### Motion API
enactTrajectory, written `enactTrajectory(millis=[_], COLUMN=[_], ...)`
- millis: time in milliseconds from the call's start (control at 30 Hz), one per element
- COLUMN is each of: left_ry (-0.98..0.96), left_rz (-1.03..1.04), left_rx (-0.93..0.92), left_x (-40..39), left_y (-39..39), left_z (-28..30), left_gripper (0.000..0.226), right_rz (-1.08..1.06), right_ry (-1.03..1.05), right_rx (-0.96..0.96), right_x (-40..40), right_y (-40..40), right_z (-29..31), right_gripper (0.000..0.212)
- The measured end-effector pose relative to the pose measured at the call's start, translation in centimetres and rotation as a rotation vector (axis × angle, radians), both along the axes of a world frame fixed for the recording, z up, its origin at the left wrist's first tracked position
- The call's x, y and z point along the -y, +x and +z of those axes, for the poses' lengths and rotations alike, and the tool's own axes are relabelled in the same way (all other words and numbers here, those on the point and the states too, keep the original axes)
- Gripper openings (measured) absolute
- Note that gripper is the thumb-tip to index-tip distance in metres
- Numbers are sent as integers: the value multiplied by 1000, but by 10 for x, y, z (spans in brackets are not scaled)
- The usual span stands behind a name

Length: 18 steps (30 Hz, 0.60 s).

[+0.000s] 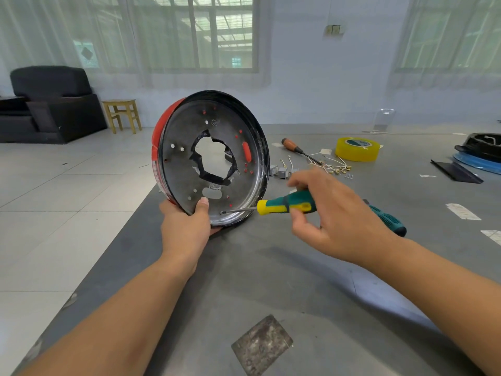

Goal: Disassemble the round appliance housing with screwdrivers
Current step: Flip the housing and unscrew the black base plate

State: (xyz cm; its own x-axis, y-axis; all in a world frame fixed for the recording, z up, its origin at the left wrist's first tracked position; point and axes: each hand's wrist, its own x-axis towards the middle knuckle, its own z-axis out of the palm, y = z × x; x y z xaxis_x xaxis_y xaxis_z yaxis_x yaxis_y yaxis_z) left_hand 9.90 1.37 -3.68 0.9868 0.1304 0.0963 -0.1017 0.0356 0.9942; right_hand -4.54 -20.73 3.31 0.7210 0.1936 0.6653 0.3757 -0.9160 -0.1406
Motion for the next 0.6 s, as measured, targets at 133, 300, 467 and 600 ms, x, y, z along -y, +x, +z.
enactTrajectory(millis=[133,300,467,600], left_ry=[-19,-36,-35,-56], left_rz=[8,28,35,31], left_rx=[-2,-3,-11,-10], left_x=[0,2,2,2], left_y=[1,0,-2,-3], left_z=[0,0,2,3], left_gripper=[46,37,36,35], right_rz=[-34,14,-21,-32], right_ry=[30,-21,51,68], right_rx=[-3,10,39,39], right_x=[1,3,-1,1], right_y=[-1,0,0,2], right_z=[-3,-2,-4,-6], right_gripper=[39,31,35,29])
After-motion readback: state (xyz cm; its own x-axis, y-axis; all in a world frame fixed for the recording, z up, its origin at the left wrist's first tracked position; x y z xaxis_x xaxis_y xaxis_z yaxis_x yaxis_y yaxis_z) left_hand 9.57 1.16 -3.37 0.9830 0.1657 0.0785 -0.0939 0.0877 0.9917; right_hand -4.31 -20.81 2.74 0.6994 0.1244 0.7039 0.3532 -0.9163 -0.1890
